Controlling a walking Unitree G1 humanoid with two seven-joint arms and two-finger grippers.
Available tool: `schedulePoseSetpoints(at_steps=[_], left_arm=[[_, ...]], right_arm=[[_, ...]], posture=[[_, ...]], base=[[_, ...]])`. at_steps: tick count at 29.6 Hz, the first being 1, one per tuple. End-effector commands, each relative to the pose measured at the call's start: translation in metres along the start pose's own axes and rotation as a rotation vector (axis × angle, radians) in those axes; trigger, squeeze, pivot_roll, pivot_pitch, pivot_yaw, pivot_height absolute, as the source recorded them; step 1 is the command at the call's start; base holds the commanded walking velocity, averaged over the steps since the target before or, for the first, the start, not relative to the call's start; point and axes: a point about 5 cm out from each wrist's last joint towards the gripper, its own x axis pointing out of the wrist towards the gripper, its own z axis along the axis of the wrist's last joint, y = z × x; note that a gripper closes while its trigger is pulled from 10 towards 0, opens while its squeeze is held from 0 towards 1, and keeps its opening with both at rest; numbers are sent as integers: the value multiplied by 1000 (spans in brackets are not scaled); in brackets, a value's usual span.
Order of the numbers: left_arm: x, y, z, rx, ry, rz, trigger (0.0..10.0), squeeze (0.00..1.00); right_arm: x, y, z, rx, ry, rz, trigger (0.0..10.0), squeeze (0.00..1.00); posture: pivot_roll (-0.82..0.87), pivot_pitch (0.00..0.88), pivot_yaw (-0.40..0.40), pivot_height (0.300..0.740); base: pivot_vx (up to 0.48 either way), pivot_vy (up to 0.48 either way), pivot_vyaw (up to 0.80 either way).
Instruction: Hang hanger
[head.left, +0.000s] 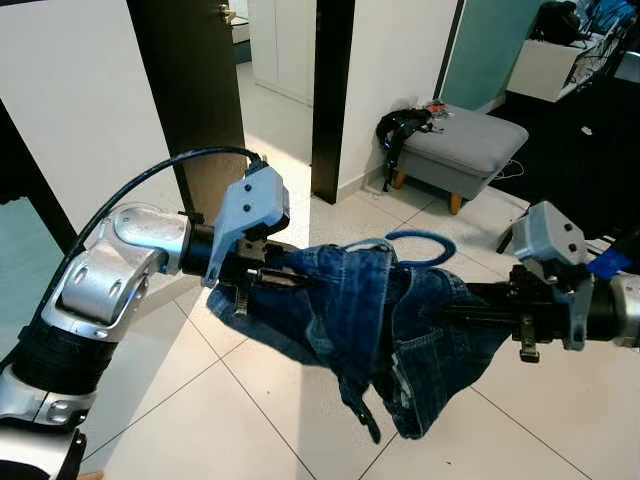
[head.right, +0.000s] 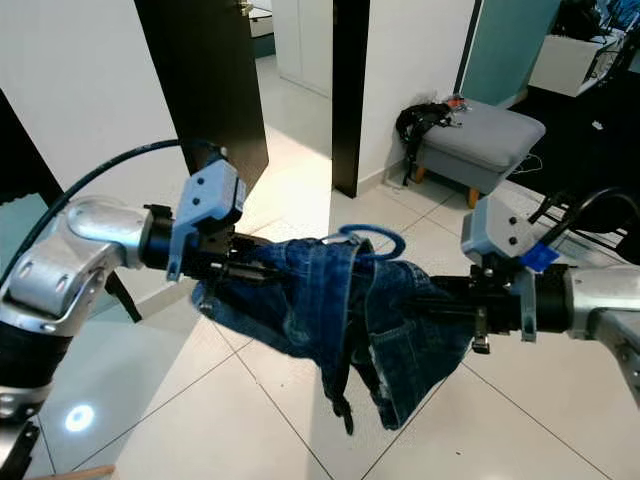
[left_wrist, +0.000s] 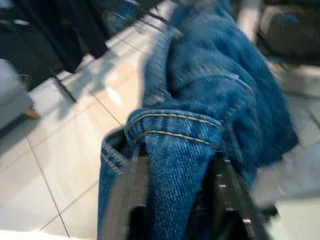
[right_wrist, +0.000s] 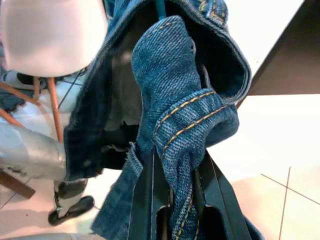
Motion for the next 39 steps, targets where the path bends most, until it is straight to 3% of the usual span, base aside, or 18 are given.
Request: schedulePoseSetpoints(at_steps=[1,6,15,17,18,19,20,21,22,25,26,27,28,29,33,34,36,39], left_arm=[[-1,5,0,-11,-23,34,10000,1000],[-18,13,-7,-94,-68,90,10000,1000],[-57,-8,-17,-162,-82,-16,10000,1000],[-61,0,-28,-185,-68,82,10000,1000],[-65,8,-40,-206,-55,192,10000,1000],[-65,8,-40,-206,-55,192,10000,1000],[-68,17,-56,-240,-48,338,10000,0],[-68,17,-56,-240,-48,338,10000,0],[-70,23,-78,-338,-53,490,10000,0],[-61,3,-150,-454,154,839,10000,0],[-61,3,-150,-454,154,839,10000,0],[-58,-10,-170,-494,211,923,10000,0],[-57,-28,-193,-603,253,1011,10000,0],[-57,-28,-193,-603,253,1011,10000,0],[-49,-79,-236,-844,383,1132,10000,0],[-49,-79,-236,-844,383,1132,10000,0],[-42,-99,-249,-927,424,1155,10000,0],[-39,-110,-255,-945,464,1156,10000,0]], right_arm=[[4,1,0,-9,-7,-1,0,0],[8,-7,-23,84,22,-120,0,0],[12,-18,-63,250,31,-335,0,0],[12,-24,-73,293,10,-432,0,0],[12,-30,-82,330,-13,-525,0,0],[12,-30,-82,330,-13,-525,0,0],[11,-37,-93,393,-52,-646,0,0],[11,-37,-93,393,-52,-646,0,0],[11,-42,-106,465,-92,-781,10000,0],[12,-37,-157,699,-65,-1125,10000,0],[12,-37,-157,699,-65,-1125,10000,0],[15,-30,-170,747,-50,-1174,10000,0],[21,-21,-185,788,-14,-1207,10000,0],[21,-21,-185,788,-14,-1207,10000,0],[41,8,-217,836,105,-1206,10000,0],[41,8,-217,836,105,-1206,10000,0],[52,24,-229,825,166,-1176,10000,0],[56,33,-237,820,202,-1166,10000,0]], posture=[[-14,73,1,740],[-19,81,2,740],[-18,91,0,740],[-16,93,-2,740],[-16,92,-4,740],[-16,92,-4,740],[-15,92,-5,740],[-15,92,-5,740],[-17,92,-4,740],[-19,86,-6,740],[-19,86,-6,740],[-18,83,-10,740],[-20,77,-11,740],[-20,77,-11,740],[-20,68,-19,740],[-20,68,-19,740],[-21,60,-19,740],[-24,58,-19,740]], base=[[0,0,0],[0,0,0],[0,0,0],[0,0,0],[0,0,0],[0,0,0],[0,0,0],[0,0,0],[0,0,0],[0,0,-406],[0,0,-744],[0,0,-788],[0,0,-788],[0,0,-788],[0,0,-788],[0,0,-788],[0,0,-788],[320,0,-788]])
